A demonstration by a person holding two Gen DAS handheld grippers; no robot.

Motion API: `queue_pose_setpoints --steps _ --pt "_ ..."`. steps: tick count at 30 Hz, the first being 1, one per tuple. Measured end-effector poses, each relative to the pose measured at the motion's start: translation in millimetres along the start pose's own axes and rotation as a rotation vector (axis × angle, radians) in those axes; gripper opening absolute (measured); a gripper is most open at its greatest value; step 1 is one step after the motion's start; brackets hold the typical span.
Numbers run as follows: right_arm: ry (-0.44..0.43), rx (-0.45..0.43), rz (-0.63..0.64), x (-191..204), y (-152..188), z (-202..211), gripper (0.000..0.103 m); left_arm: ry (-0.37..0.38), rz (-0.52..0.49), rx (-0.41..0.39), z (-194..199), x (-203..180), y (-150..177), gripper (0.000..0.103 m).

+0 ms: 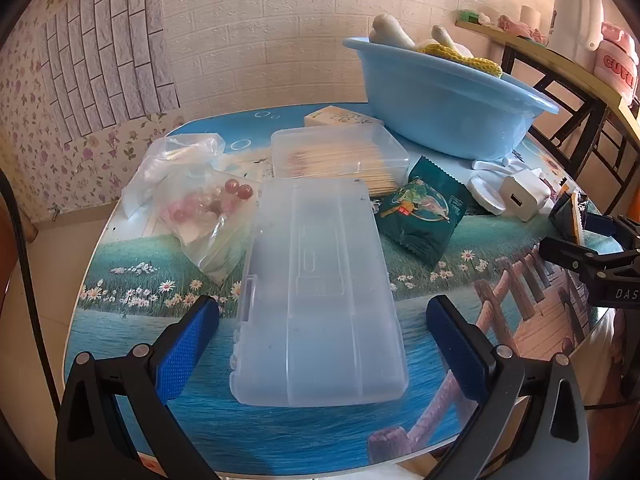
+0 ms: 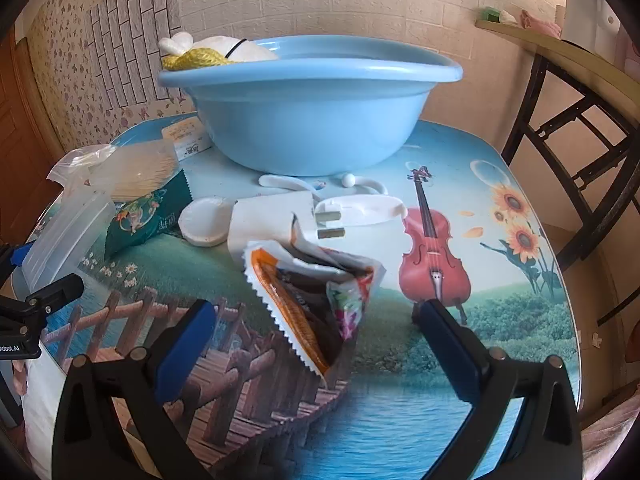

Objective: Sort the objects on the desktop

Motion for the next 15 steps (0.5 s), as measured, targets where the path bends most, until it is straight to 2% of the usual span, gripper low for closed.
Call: queue_pose_setpoints --steps 15 --pt "-0.002 -0.005 0.004 -0.5 -1.2 -1.0 0.103 -0.001 0.002 0.002 -0.9 0.7 -0.7 0.103"
Point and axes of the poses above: each gripper's, at about its wrist camera, not at the fingertips, and z roughly against the way its jaws point, x to its left, y to its underside, the point moved 7 cm from there along -z, roughly the way its jaws point, and after that the axes turned 4 degrees about -y, right-handed, at the moved point
